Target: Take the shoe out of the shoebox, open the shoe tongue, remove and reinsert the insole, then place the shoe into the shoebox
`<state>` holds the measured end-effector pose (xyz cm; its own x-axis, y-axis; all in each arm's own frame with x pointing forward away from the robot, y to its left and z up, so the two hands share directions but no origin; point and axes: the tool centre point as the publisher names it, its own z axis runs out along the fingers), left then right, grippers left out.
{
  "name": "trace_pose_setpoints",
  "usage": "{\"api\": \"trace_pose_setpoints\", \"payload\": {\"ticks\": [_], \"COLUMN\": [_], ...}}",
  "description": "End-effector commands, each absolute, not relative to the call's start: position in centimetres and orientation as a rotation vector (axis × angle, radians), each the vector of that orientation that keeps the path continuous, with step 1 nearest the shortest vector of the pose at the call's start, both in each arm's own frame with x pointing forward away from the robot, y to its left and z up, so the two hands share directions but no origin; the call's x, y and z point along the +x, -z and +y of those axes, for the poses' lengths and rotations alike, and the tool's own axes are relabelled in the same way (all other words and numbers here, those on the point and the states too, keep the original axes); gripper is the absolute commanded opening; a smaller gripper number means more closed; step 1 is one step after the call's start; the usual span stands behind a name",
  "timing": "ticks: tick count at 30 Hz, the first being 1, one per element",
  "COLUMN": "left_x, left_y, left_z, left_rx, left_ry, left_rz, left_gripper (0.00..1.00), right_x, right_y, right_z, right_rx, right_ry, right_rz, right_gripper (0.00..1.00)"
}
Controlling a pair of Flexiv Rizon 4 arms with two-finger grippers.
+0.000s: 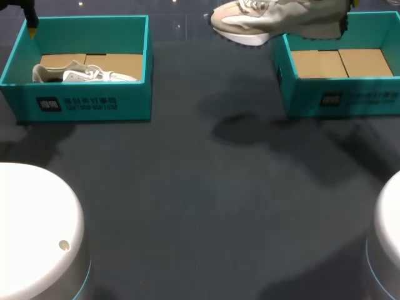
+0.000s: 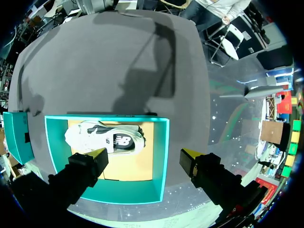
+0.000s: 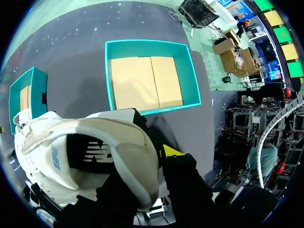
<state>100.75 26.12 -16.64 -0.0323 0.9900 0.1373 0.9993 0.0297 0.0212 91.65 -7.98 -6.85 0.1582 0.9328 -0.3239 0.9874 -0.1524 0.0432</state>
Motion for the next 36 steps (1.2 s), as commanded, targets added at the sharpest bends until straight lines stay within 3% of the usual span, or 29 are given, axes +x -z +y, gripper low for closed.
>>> {"api": "trace_pose_setpoints", "payload": {"ticks": [1,15,36], "left_x": [100.7,100.7,100.7], "left_y": [16.6,16.6,16.6], "left_z": [26.1,26.1,26.1], "left_rx": [-2.125,-2.125,-2.125], "left_ry": [0.174,0.174,0.174], "left_rz": [-2.192,-2.192,-2.192], "left_gripper": [1.0,1.0,1.0], "right_x": [86.7,79.9,73.7], "right_y": [6.9,9.2,17.1], "right_z": [-6.3,-2.1,3.2], "right_rx": [2.02,2.011,2.032], "right_ry": [0.077,0.123,0.16], "right_rz": [1.758,1.776,1.825], "right_gripper": [0.0,0.0,0.0]}}
